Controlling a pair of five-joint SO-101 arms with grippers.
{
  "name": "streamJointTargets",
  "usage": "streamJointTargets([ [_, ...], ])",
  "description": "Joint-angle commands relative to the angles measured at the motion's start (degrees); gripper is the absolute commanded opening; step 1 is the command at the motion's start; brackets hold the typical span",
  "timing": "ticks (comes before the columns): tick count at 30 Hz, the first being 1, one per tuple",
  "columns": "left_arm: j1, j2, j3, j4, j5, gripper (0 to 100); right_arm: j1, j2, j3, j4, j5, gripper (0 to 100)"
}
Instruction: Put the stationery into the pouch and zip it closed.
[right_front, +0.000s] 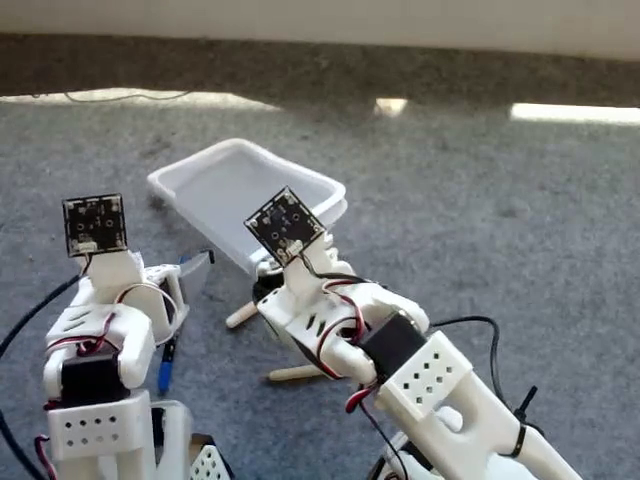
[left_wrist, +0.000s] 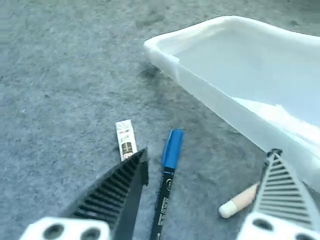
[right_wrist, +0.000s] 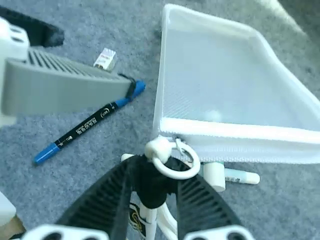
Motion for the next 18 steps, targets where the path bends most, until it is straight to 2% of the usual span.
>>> streamJointTargets([
  [1,5.9,-0.5,-8.7,5.2,-0.3,34,0.7,-3.1,-0.7,-3.0,0.7,0.5],
  [10,6.7,-0.6,-16.1,11.0,-0.4,34,0.4,-3.6,-1.1,-9.2,1.1,0.5],
  [15,6.7,-0.6,-17.2,11.0,-0.4,34,0.4,-3.6,-1.5,-10.8,7.3,0.5],
  [18,6.7,-0.6,-17.2,10.9,-0.3,34,0.3,-3.5,-4.0,-10.6,7.4,0.5],
])
